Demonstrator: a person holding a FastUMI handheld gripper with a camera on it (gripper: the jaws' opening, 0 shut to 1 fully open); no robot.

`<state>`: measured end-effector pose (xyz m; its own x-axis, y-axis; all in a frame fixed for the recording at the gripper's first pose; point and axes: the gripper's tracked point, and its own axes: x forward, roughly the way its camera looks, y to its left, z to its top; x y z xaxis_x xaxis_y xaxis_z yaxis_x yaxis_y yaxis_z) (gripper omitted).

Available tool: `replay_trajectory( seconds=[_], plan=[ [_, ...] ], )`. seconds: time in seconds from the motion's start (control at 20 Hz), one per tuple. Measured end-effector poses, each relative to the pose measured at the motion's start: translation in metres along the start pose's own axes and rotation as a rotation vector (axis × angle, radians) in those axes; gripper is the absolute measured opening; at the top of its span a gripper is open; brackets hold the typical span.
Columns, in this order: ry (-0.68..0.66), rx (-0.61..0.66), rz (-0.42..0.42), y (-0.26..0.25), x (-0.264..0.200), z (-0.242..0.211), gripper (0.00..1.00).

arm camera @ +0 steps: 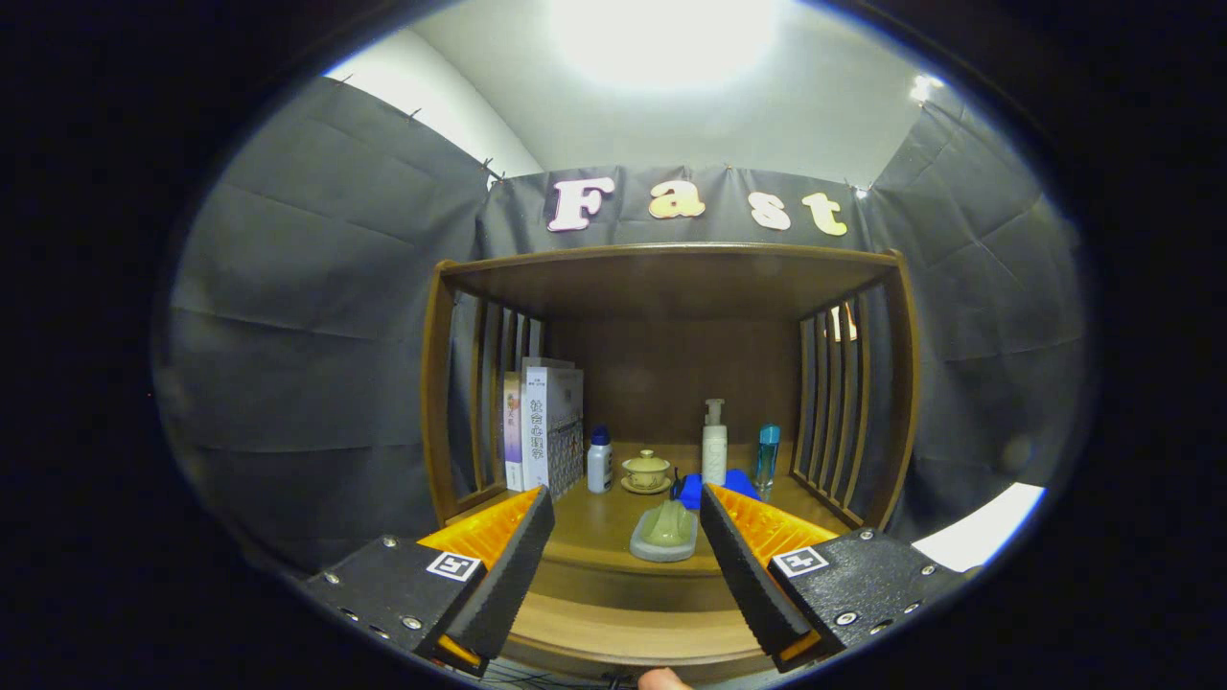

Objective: Pull open the drawer, take out the items inside it, and place them on the countertop above the cabinet.

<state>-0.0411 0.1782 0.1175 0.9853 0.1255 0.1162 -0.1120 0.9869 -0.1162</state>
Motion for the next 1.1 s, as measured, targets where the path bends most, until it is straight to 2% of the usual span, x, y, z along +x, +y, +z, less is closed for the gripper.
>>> replay_trajectory(
  seconds=[0.3,0.5,1.1],
  plan=[
    [0.037,0.072,-0.006,0.005,-0.036,-0.029,0.95],
    [0.042,0.072,-0.028,0.004,-0.054,-0.049,0.95],
    [0.129,0.112,-0.028,0.016,-0.076,-0.129,0.95]
  ],
)
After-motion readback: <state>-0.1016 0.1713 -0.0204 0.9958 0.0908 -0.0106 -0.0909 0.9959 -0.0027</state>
